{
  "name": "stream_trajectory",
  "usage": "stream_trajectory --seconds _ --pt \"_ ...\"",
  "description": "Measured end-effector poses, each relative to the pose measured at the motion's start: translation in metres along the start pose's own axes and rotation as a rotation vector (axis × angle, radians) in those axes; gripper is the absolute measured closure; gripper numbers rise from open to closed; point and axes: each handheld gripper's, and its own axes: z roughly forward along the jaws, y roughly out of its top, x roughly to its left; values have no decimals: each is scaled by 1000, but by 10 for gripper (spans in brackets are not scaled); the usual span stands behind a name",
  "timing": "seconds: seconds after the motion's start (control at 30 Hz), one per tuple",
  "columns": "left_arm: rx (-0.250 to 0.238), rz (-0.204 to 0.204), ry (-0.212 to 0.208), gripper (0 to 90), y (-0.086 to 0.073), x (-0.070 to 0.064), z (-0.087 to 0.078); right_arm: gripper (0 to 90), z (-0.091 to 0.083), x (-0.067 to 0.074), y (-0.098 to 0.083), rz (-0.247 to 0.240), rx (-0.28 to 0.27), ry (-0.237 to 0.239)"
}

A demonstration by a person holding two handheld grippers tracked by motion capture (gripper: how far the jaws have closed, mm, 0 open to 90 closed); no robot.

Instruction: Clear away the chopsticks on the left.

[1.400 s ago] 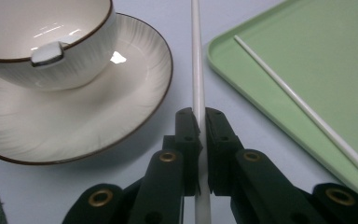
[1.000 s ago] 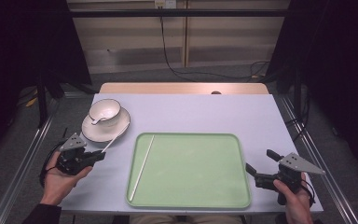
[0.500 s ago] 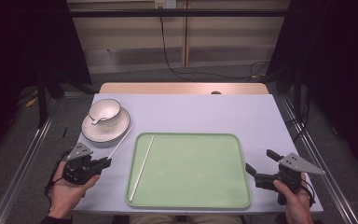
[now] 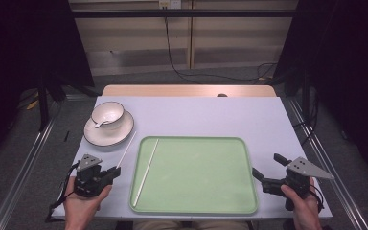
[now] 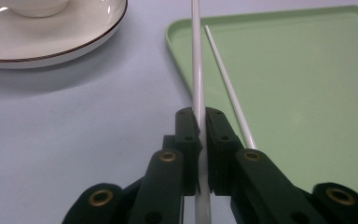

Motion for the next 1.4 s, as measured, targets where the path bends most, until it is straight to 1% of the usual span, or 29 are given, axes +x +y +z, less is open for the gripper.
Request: stream_trajectory --seconds 0.03,0.13,0.23,0.27,0.3,0.33,0.4,0.43,0.5,0.53,0.57,0.6,0.67,0.7,0.73,0.83,0.87,0.9,0.93,1.0,1.03,1.07,1.1,1.17,1.2,1.23,1.27,1.37,1.4 --pt "7 -2 -10 853 -1 -2 1 50 0 0 0 0 0 -1" --pt "15 -18 -1 852 -4 -7 3 51 0 0 0 -1 0 0" --pt "7 -30 7 853 -6 -12 5 51 0 0 0 0 0 -1" --pt "14 -36 2 853 -7 -14 6 51 0 0 0 1 0 -1" --pt "14 -36 2 853 -7 -14 6 51 0 0 0 1 0 -1" --pt "20 -22 6 853 -8 -19 8 51 0 0 0 2 1 1" --pt "22 -28 2 853 -6 -21 10 51 0 0 0 -1 0 0" --pt "13 -34 12 853 -6 -22 10 50 0 0 0 1 -1 0" --pt "5 -28 8 853 -7 -24 11 51 0 0 0 1 -1 -2" --pt "12 -43 -1 853 -7 -26 12 51 0 0 0 -2 0 0" --pt "12 -43 -1 852 -7 -26 12 51 0 0 0 -2 0 0" --pt "9 -34 -4 853 -7 -31 14 51 0 0 0 1 -1 -1" --pt "11 -50 -16 853 -7 -31 17 51 0 0 0 3 1 0" --pt "8 -55 -7 853 -7 -32 18 51 0 0 0 1 -1 0" --pt "10 -49 -14 853 -8 -32 19 51 0 0 0 0 -1 0" --pt "17 -53 -22 853 -9 -34 21 51 0 0 0 1 0 -1" --pt "23 -35 -22 853 -10 -40 23 50 0 0 0 -6 0 -1" --pt "23 -35 -22 853 -10 -40 23 50 0 0 0 -4 0 -2" --pt "17 -29 -23 853 -8 -46 26 51 0 0 0 -3 -1 -2" --pt "12 -49 -36 853 -6 -52 30 51 0 0 0 2 0 1" --pt "21 -45 -41 853 -4 -53 33 50 0 0 0 1 -1 1" --pt "15 -51 -43 853 -3 -54 36 51 0 1 0 4 -1 0" --pt "23 -44 -38 853 -1 -54 39 50 0 0 0 1 -2 0" --pt "27 -67 -42 853 1 -54 44 51 0 0 0 0 -4 0" --pt "33 -59 -37 853 1 -54 46 51 0 0 0 0 -3 0" --pt "38 -64 -34 853 2 -54 48 50 0 0 0 -1 -3 0" --pt "28 -80 -28 853 2 -55 50 50 0 -1 0 -1 -4 0" --pt "43 -86 -19 852 3 -53 53 50 0 0 0 -1 -3 1" --pt "52 -102 -25 852 4 -53 56 50 0 0 0 -2 -3 4"
